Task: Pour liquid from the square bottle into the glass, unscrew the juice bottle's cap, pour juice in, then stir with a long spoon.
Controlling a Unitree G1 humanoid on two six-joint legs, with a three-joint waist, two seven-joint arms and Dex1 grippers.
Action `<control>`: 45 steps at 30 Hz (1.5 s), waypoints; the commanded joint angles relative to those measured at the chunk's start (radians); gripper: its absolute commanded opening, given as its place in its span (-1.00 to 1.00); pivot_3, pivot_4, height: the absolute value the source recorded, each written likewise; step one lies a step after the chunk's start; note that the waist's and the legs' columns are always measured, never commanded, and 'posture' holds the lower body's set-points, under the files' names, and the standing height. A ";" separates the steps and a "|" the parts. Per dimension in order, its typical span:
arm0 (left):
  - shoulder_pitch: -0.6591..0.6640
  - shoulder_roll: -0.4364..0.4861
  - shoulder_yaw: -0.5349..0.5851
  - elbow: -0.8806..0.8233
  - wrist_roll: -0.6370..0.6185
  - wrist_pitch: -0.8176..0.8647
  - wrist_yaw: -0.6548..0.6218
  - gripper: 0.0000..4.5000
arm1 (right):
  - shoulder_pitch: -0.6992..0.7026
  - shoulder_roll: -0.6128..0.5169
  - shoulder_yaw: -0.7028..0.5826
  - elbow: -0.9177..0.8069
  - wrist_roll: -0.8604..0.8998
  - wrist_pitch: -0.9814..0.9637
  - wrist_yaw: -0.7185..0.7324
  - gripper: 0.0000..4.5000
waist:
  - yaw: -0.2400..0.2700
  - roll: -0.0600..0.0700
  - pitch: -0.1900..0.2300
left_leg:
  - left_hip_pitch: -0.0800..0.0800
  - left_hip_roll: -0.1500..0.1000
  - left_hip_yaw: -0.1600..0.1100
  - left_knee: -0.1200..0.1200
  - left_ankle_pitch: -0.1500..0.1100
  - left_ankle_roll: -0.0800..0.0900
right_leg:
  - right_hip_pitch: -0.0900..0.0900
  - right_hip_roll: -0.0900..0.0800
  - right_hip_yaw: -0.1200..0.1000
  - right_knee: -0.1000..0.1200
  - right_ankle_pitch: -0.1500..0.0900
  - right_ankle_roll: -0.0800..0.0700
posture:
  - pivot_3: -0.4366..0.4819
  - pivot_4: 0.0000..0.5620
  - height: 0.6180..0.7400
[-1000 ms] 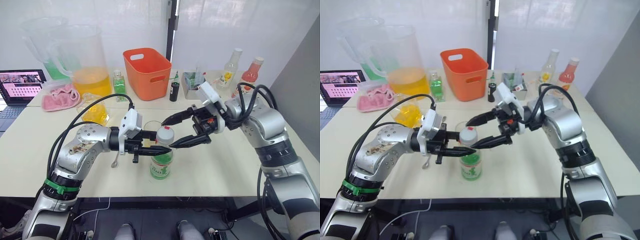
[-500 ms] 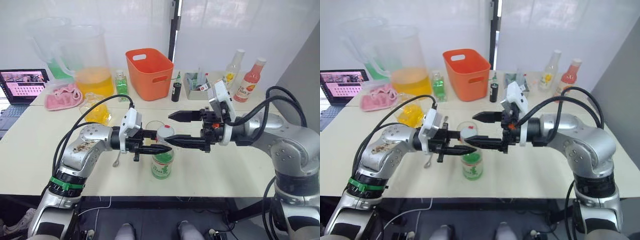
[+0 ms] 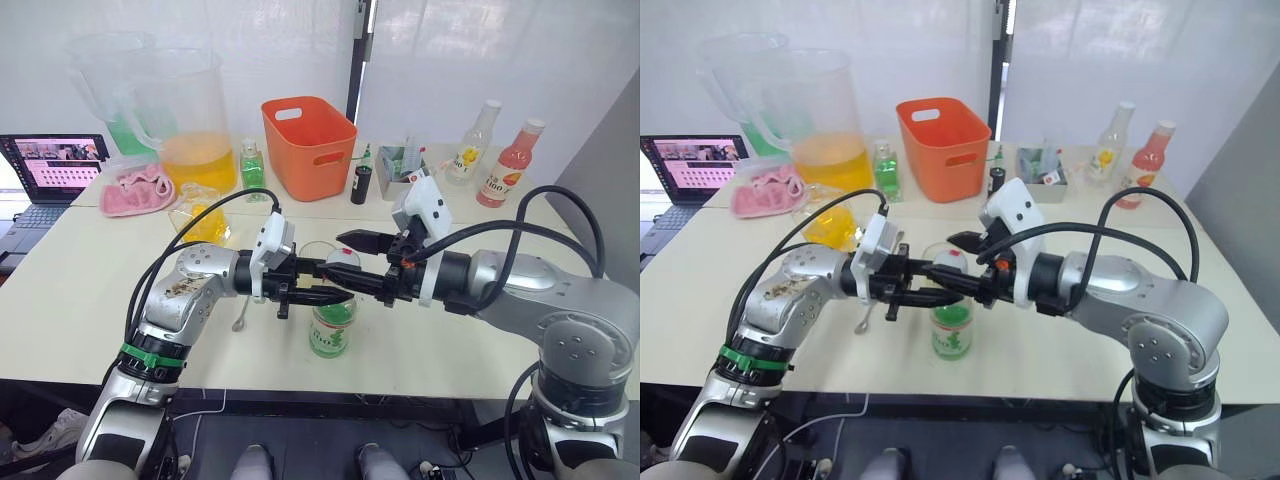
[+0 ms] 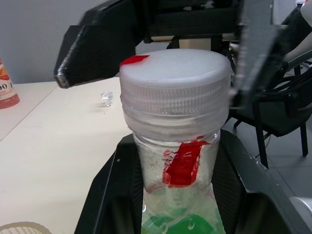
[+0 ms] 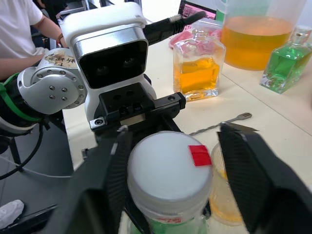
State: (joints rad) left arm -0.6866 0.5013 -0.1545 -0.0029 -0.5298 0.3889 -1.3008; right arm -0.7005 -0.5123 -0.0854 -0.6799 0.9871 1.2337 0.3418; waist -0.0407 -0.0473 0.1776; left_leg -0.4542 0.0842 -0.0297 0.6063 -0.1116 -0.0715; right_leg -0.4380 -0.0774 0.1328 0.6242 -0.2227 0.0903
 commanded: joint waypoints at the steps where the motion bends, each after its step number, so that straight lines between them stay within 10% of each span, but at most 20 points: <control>1: -0.004 -0.010 -0.019 0.011 0.031 -0.013 0.003 -0.37 | -0.003 -0.018 -0.001 -0.020 0.014 -0.022 0.003 -0.24 | 0.000 0.000 0.000 | 0.000 0.000 0.000 0.000 0.000 0.000 | 0.000 0.000 0.000 0.000 0.000 0.000 | -0.05 -0.47 0.70; 7: 0.005 -0.009 -0.013 0.005 0.040 -0.013 0.020 -0.37 | -0.008 -0.047 0.049 0.021 -0.012 -0.075 0.084 -0.25 | 0.000 0.000 0.000 | 0.000 0.000 0.000 0.000 0.000 0.000 | 0.000 0.000 0.000 0.000 0.000 0.000 | -0.05 -0.47 0.70; 15: 0.044 0.021 0.008 -0.076 0.026 0.022 0.045 -0.37 | -0.094 -0.223 0.278 0.267 -0.233 -0.420 0.669 -0.25 | -0.003 0.000 0.000 | 0.001 0.000 0.000 0.000 0.000 0.000 | 0.002 0.000 0.000 -0.001 0.000 0.000 | -0.05 -0.47 0.70; 25: 0.095 0.065 0.043 -0.203 0.004 0.093 0.114 -0.37 | -0.337 -0.108 0.421 0.751 -0.459 -0.791 1.145 -0.25 | -0.024 0.000 0.000 | 0.003 0.000 0.000 -0.001 0.000 0.000 | 0.001 0.001 -0.001 0.001 0.000 0.001 | -0.05 -0.47 0.70; 30: 0.115 0.087 0.050 -0.236 -0.009 0.112 0.129 -0.37 | -0.398 -0.060 0.413 0.866 -0.494 -0.846 1.234 -0.25 | -0.028 0.000 0.000 | 0.003 0.001 -0.001 -0.001 0.000 0.000 | 0.001 0.001 -0.002 0.002 0.000 0.001 | -0.05 -0.47 0.70; 37: 0.118 0.097 0.047 -0.231 -0.017 0.103 0.123 -0.37 | -0.411 -0.046 0.337 0.843 -0.441 -0.752 1.206 0.97 | -0.028 0.001 0.000 | 0.002 0.001 -0.001 -0.002 0.000 0.000 | -0.001 0.001 -0.002 0.003 0.000 0.000 | -0.05 -0.47 0.70; 45: 0.103 0.077 0.033 -0.178 -0.012 0.072 0.097 -0.37 | -0.242 -0.142 0.128 0.577 -0.290 -0.492 0.991 0.99 | -0.016 0.001 0.000 | 0.001 0.001 -0.001 -0.002 0.000 0.000 | -0.001 0.001 -0.003 0.003 -0.001 0.000 | -0.05 -0.47 0.70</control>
State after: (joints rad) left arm -0.5806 0.5731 -0.1087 -0.1939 -0.5558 0.4618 -1.1912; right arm -0.9539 -0.6482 0.1126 -0.0193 0.6353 0.6763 1.4022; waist -0.0562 -0.0467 0.1777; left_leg -0.4533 0.0848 -0.0310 0.6044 -0.1117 -0.0717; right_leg -0.4391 -0.0768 0.1301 0.6272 -0.2239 0.0904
